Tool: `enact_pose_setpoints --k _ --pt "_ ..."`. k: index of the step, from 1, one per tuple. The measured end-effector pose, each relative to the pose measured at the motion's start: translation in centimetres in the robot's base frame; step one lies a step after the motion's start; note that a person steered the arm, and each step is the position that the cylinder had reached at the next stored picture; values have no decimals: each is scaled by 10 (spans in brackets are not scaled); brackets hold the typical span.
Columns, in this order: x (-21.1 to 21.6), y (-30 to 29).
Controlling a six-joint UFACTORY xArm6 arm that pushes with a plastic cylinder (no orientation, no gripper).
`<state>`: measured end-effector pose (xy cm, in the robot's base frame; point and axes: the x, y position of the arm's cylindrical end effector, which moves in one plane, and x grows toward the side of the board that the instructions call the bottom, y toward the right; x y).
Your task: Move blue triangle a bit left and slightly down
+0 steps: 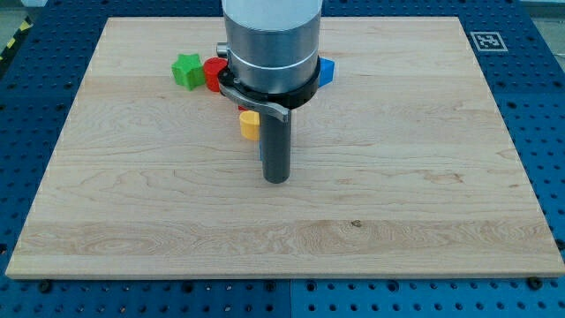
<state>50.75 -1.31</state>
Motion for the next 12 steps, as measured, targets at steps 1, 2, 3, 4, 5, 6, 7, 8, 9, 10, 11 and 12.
enact_pose_setpoints --k 1,2,3,4,5,6,7,8,9,10,11,12 --pt "0 0" --pt "0 0" --pt "0 0" --pt "1 0" --pt "1 -29" --pt "1 -96" --pt "-8 -187" --pt "-42 -271" --pt "-59 -291" --pt "-99 -292" --pt "-153 -290" --pt "-205 -254"
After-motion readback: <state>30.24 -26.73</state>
